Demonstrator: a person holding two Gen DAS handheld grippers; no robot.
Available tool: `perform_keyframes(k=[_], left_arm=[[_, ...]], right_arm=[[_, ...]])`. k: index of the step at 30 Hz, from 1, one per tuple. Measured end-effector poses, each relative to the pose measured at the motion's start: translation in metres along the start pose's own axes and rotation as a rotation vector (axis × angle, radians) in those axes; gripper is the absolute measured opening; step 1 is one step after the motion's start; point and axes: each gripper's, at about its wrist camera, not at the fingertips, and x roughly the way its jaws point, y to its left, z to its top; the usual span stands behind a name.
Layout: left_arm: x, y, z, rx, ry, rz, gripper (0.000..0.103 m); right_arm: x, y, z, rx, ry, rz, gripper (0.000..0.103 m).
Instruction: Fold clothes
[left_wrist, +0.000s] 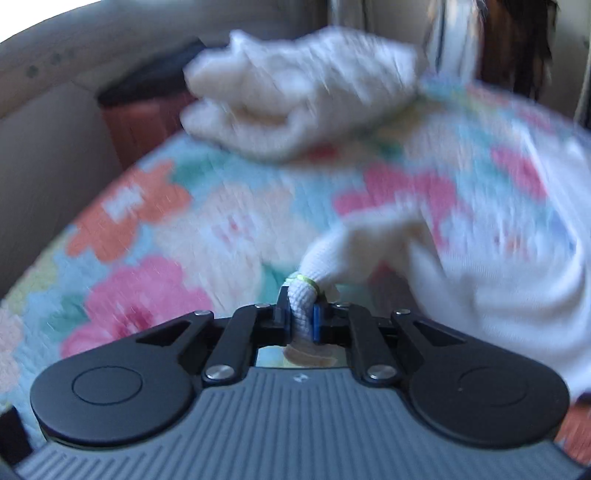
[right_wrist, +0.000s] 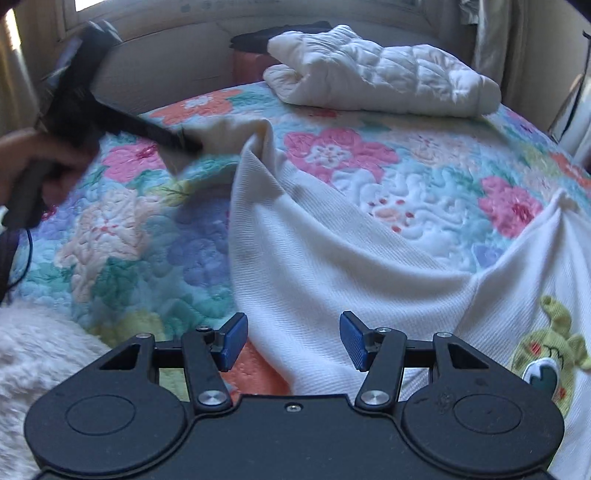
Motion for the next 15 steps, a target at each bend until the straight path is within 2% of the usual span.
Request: perform_keyframes(k=[3, 6, 9, 11, 13, 15], left_arm=[[-0.018, 0.04, 0.03, -0.161, -0.031, -0.036, 0.01], [-0.016, 0.08, 0.048, -0.311, -0.004, -0.041, 0.012], [0.009, 0.082, 0.048, -0.28, 0.086, 0.015, 0.016], [0.022, 0.073, 0.043, -0.245, 0.129, 0.068, 0.022], [0.026, 0.062, 0.037, -0.212, 0.124, 0.115, 0.045], [0.026, 0.054, 0.034, -0.174, 0.102, 0.166, 0.059]], right_arm=[[0.003, -0.007, -0.005, 0.037, -0.008, 0.01, 0.061], [0.011, -0.014, -0.01, 0.08, 0.011, 0.036, 0.061], [0.017, -0.023, -0.016, 0.166, 0.018, 0.053, 0.061], [0.009, -0.024, -0.019, 0.218, -0.002, 0.062, 0.061], [-0.014, -0.021, -0.026, 0.25, -0.031, 0.052, 0.061], [-0.041, -0.02, -0.038, 0.286, -0.062, 0.032, 0.061]])
